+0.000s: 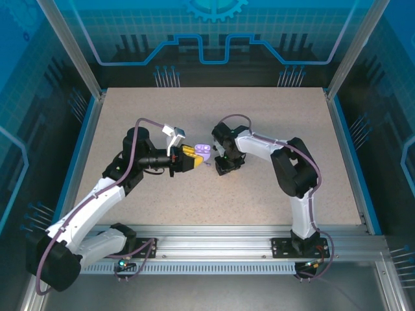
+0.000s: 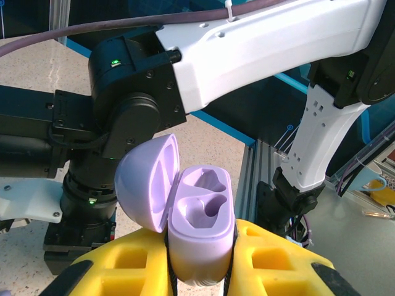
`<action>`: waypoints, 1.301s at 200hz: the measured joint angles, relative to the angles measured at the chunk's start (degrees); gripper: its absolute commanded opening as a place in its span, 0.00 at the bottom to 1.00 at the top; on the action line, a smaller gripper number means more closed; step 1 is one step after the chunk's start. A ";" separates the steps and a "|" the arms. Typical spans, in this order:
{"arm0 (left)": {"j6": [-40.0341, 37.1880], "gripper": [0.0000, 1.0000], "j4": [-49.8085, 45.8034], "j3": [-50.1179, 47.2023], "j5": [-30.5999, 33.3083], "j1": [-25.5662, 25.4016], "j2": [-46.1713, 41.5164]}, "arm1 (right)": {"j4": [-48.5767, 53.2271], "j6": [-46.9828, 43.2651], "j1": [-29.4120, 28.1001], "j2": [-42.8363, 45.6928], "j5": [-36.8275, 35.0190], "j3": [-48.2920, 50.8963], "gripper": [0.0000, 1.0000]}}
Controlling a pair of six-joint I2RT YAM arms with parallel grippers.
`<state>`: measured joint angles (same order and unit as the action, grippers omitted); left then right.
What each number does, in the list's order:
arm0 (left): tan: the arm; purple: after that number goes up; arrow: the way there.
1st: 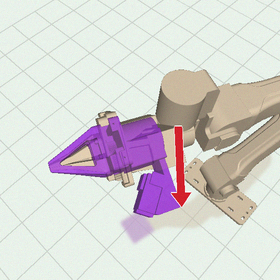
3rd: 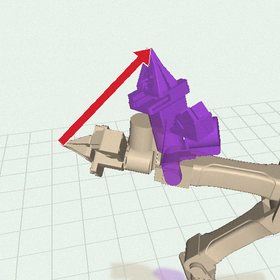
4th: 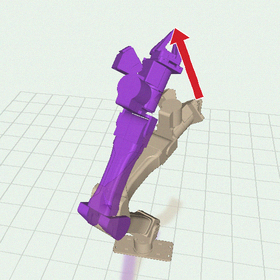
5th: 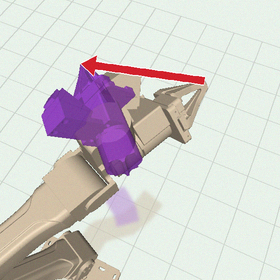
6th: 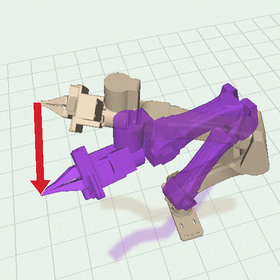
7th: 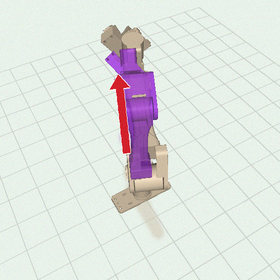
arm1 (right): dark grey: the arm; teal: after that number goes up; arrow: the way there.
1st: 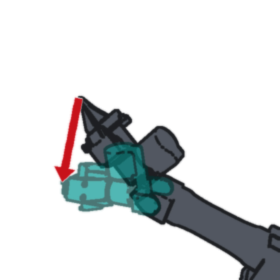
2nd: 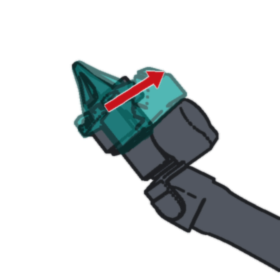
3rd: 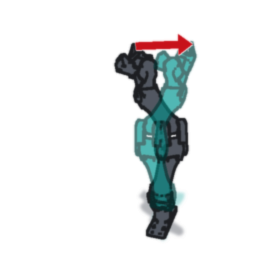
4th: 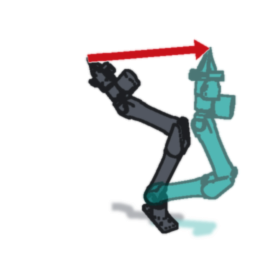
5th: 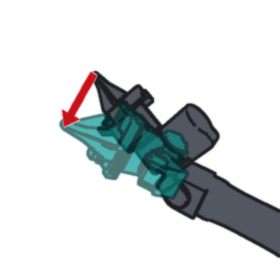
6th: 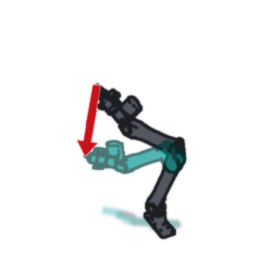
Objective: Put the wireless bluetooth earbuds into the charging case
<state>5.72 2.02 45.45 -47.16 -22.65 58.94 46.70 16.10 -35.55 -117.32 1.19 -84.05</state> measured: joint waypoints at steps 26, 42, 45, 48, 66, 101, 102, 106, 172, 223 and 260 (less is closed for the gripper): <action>0.00 0.20 0.00 0.00 0.00 0.00 0.00 | -0.02 -0.02 0.02 -0.98 -0.85 -2.12 0.35; 0.00 0.20 0.00 0.00 0.00 0.00 0.00 | -0.02 -0.02 0.09 -0.92 -0.90 -2.75 0.36; 0.00 0.20 0.00 0.00 0.00 0.00 0.00 | -0.09 -0.04 0.11 -0.90 -0.83 -2.82 0.36; 0.00 0.20 0.00 0.00 0.00 0.00 0.00 | -0.09 0.00 0.13 -0.85 -0.83 -2.82 0.37; 0.00 0.20 0.00 0.00 0.00 0.02 0.00 | -0.09 0.09 0.55 -0.04 -0.61 -2.78 0.41; 0.00 0.20 0.02 0.00 -0.02 0.04 0.00 | -0.85 1.33 1.86 5.68 0.46 -0.17 0.46; 0.00 0.20 0.04 0.00 -0.02 0.04 0.00 | -0.90 1.42 1.86 5.84 0.50 -0.11 0.46; 0.00 0.20 0.04 0.00 -0.02 0.07 0.00 | -0.98 1.53 1.95 6.73 0.57 0.33 0.47; 0.22 0.20 0.96 0.00 -0.22 0.07 0.00 | -2.86 8.33 2.34 12.61 1.18 7.04 0.41; 0.24 0.20 1.31 0.00 -0.24 0.07 0.11 | -4.83 14.38 2.23 11.98 1.40 8.81 0.43; 0.24 0.20 1.33 0.00 -0.24 0.07 0.44 | -5.92 17.00 1.42 9.18 2.03 8.76 0.42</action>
<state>5.96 3.36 45.45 -47.40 -22.59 59.37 40.77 33.10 -34.13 -108.14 3.22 -75.29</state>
